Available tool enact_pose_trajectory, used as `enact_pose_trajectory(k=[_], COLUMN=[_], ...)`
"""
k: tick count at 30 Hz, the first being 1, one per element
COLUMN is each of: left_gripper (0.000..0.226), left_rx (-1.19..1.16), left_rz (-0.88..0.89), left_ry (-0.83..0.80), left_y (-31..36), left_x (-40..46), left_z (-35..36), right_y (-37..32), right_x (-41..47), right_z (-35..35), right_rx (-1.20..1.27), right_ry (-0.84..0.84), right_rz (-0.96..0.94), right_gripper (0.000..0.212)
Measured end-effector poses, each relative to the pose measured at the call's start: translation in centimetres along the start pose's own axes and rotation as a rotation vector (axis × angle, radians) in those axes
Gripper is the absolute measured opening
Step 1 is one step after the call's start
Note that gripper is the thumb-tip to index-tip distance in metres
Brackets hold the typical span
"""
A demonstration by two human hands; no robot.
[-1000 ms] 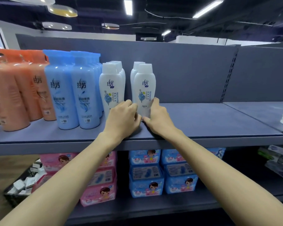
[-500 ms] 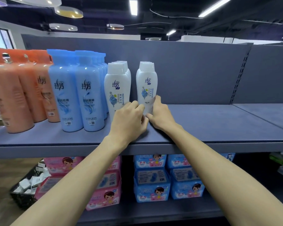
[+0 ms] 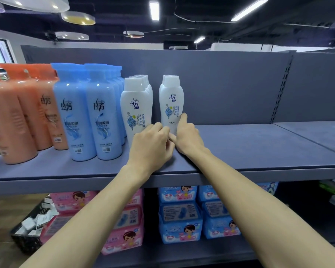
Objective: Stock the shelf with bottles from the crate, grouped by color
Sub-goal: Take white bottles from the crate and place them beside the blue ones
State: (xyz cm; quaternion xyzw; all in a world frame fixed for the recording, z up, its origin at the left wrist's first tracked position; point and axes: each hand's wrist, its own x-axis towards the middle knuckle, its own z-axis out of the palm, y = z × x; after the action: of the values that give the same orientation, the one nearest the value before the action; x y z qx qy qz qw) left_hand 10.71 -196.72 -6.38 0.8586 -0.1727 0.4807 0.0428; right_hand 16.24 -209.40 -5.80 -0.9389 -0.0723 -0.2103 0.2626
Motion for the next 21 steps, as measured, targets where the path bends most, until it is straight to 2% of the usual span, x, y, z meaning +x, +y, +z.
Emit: enact_pose_trajectory(k=[5, 10, 17, 21], left_gripper=[0.019, 0.019, 0.020, 0.029], left_rx=[0.001, -0.012, -0.002, 0.006], left_rz=[-0.010, -0.010, -0.017, 0.000], left_ry=[0.007, -0.014, -0.027, -0.064], left_y=[0.1, 0.0, 0.0, 0.3], left_x=[0.0, -0.1, 0.1, 0.2], left_z=[-0.1, 0.0, -0.3, -0.9], right_y=[0.2, 0.4, 0.1, -0.8], right_x=[0.0, 0.1, -0.2, -1.6], right_z=[0.3, 0.5, -0.1, -1.0], right_rx=[-0.018, -0.041, -0.065, -0.099], right_ry=[0.012, 0.037, 0.063, 0.111], right_rz=[-0.013, -0.023, 0.000, -0.032], right_gripper=[0.059, 0.068, 0.068, 0.051])
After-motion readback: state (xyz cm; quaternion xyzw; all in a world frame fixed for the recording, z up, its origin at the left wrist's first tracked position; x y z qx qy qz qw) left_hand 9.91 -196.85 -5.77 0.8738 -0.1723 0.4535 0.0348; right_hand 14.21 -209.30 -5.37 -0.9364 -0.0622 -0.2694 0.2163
